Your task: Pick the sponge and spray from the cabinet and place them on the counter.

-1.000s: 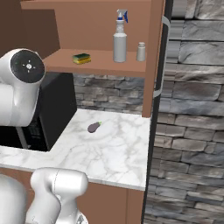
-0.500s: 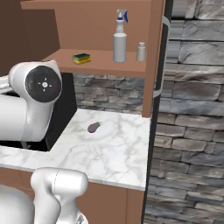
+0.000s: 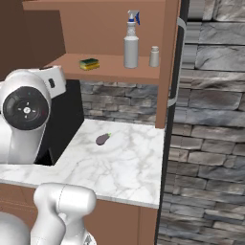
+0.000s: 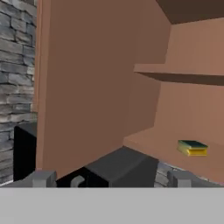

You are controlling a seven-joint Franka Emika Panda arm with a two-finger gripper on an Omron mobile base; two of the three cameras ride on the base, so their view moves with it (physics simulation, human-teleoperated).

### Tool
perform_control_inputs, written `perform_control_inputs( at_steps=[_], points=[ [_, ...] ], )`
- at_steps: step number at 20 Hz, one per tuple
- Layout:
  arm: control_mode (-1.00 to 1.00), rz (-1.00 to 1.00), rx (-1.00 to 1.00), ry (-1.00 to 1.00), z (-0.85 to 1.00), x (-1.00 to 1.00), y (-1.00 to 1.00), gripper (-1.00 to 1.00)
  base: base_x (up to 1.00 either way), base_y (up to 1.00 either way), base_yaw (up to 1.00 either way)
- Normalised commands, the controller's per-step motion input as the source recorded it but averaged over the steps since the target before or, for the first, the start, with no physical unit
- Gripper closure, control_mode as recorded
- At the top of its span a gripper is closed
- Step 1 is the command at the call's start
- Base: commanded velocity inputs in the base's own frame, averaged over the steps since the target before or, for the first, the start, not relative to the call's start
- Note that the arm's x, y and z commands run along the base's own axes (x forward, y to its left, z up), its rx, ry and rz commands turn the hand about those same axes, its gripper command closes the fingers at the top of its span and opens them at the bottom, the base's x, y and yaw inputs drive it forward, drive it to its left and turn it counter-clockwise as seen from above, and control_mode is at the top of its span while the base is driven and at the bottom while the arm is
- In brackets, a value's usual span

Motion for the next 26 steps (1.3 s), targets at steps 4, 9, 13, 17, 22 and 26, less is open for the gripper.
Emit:
perform_control_inputs(
  at_steps=[4, 9, 13, 17, 22, 26],
  points=[
    [-1.00, -0.15, 0.06, -0.03, 0.21, 0.00, -0.34, -1.00, 0.00, 0.00, 0.00],
    [-1.00, -0.13, 0.05, -0.03, 0.17, 0.05, -0.25, -1.00, 0.00, 0.00, 0.00],
    [-1.00, -0.16, 0.00, -0.10, 0.02, 0.12, -0.11, -1.00, 0.00, 0.00, 0.00],
    [-1.00, -0.16, 0.00, -0.16, 0.00, 0.08, -0.06, -1.00, 0.00, 0.00, 0.00],
    [-1.00, -0.16, 0.00, -0.13, 0.00, 0.23, -0.01, -1.00, 0.00, 0.00, 0.00],
    [-1.00, -0.12, 0.04, -0.03, 0.05, 0.16, -0.22, -1.00, 0.00, 0.00, 0.00]
  ],
)
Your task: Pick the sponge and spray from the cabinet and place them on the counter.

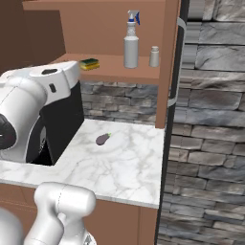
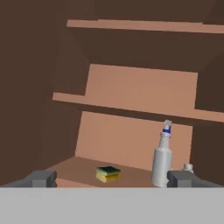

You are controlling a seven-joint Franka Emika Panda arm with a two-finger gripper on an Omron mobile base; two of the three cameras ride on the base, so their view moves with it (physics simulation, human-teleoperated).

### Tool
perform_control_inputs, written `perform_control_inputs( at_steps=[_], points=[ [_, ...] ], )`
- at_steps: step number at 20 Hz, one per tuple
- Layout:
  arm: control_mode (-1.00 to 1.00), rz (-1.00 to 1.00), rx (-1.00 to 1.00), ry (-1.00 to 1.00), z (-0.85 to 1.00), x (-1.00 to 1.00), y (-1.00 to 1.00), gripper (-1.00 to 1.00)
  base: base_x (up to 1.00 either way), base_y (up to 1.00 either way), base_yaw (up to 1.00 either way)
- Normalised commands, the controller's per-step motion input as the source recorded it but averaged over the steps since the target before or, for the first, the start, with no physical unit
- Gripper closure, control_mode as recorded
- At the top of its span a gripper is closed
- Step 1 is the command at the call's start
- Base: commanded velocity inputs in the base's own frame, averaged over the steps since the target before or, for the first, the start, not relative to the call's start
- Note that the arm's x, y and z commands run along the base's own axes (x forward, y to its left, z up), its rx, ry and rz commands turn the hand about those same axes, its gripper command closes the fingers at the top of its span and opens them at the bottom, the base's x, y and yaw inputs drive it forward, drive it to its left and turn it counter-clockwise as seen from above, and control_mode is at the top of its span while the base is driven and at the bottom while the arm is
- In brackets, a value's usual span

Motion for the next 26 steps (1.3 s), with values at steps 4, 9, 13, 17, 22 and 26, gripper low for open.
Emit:
perform_control_inputs(
  at_steps=[4, 9, 13, 17, 22, 26],
  points=[
    [-1.00, -0.08, 0.08, 0.00, 0.14, 0.01, -0.39, -1.00, 0.00, 0.00, 0.00],
    [-1.00, -0.06, 0.06, -0.03, 0.16, 0.02, -0.33, -1.00, 0.00, 0.00, 0.00],
    [-1.00, -0.06, 0.03, 0.00, 0.14, 0.14, -0.16, -1.00, 0.00, 0.00, 0.00],
    [-1.00, -0.07, 0.01, 0.00, 0.03, 0.20, -0.13, -1.00, 0.00, 0.00, 0.00],
    [-1.00, -0.08, 0.02, 0.00, 0.00, 0.25, -0.15, -1.00, 0.00, 0.00, 0.00],
    [-1.00, -0.08, 0.01, 0.00, 0.00, 0.22, -0.10, -1.00, 0.00, 0.00, 0.00]
  ],
)
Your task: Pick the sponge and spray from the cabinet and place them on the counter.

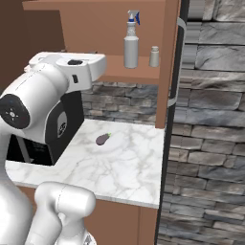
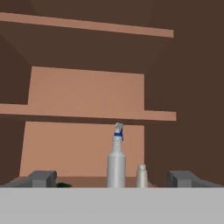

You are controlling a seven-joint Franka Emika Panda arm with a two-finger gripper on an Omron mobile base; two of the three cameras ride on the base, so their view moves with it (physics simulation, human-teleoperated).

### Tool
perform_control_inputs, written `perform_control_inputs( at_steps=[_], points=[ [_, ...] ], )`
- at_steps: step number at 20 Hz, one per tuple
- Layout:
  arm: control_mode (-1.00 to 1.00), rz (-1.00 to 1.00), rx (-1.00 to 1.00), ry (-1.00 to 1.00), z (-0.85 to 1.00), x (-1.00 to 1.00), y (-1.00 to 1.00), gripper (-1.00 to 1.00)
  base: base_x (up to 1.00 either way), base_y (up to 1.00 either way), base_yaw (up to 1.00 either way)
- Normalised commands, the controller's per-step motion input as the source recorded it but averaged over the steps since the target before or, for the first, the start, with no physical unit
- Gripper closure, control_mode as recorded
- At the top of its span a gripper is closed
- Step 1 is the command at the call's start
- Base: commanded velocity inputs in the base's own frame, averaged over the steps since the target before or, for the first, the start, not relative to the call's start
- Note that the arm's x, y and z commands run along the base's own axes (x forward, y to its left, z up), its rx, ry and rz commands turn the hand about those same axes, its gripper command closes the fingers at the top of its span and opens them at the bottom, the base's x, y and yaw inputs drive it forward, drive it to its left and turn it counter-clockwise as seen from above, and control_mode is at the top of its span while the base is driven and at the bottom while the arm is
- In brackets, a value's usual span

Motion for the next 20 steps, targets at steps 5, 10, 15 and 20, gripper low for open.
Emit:
perform_control_inputs(
  at_steps=[5, 10, 15, 20],
  points=[
    [-1.00, -0.08, 0.02, 0.00, 0.00, 0.25, -0.09, -1.00, 0.00, 0.00, 0.00],
    [-1.00, -0.05, 0.04, 0.00, 0.00, 0.28, -0.07, -1.00, 0.00, 0.00, 0.00],
    [-1.00, -0.01, 0.06, 0.00, 0.00, 0.28, -0.01, -1.00, 0.00, 0.00, 0.00],
    [-1.00, 0.00, 0.08, 0.01, -0.01, 0.08, -0.04, -1.00, 0.00, 0.00, 0.00]
  ],
)
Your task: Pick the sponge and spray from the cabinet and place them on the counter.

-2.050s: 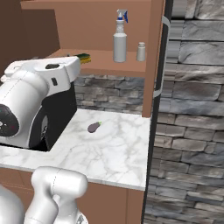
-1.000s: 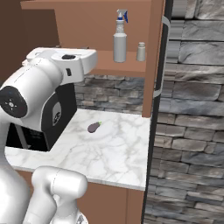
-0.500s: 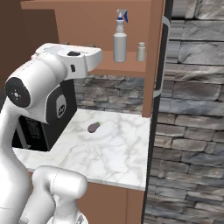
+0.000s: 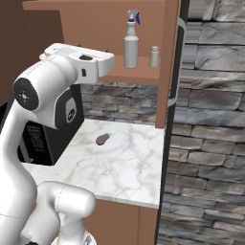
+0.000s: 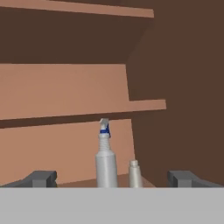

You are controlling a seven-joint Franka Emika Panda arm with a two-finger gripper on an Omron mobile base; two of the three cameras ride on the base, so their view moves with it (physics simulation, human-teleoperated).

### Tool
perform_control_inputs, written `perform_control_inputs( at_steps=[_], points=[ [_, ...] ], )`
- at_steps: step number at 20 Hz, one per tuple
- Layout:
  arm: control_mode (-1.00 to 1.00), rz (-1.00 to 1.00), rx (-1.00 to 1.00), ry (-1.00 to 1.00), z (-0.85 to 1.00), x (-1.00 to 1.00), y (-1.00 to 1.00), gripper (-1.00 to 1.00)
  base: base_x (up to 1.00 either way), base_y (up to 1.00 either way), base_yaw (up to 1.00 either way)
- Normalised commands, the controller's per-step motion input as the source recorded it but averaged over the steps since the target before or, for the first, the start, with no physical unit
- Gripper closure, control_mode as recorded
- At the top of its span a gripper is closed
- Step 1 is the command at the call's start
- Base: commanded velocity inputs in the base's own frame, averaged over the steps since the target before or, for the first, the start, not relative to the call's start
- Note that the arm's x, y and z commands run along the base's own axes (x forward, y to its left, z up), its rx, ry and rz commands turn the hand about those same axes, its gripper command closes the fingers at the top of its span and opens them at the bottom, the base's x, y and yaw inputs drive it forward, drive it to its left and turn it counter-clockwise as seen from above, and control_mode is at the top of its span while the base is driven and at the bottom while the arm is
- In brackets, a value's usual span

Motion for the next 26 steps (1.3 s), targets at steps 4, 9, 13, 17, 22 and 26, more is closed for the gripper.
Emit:
perform_control_inputs(
  at_steps=[4, 9, 13, 17, 22, 26],
  points=[
    [-1.00, 0.00, 0.04, 0.00, -0.01, -0.02, -0.09, -1.00, 0.00, 0.00, 0.00],
    [-1.00, 0.00, 0.01, 0.04, -0.13, -0.08, 0.00, -1.00, 0.00, 0.00, 0.00],
    [-1.00, 0.00, 0.00, 0.07, -0.23, -0.17, 0.00, -1.00, 0.00, 0.00, 0.00],
    [-1.00, 0.00, 0.00, 0.04, -0.17, -0.12, 0.00, -1.00, 0.00, 0.00, 0.00],
    [-1.00, 0.03, 0.00, 0.00, -0.02, 0.00, 0.05, -1.00, 0.00, 0.00, 0.00],
    [-1.00, 0.09, 0.00, -0.01, 0.00, 0.03, 0.04, -1.00, 0.00, 0.00, 0.00]
  ],
)
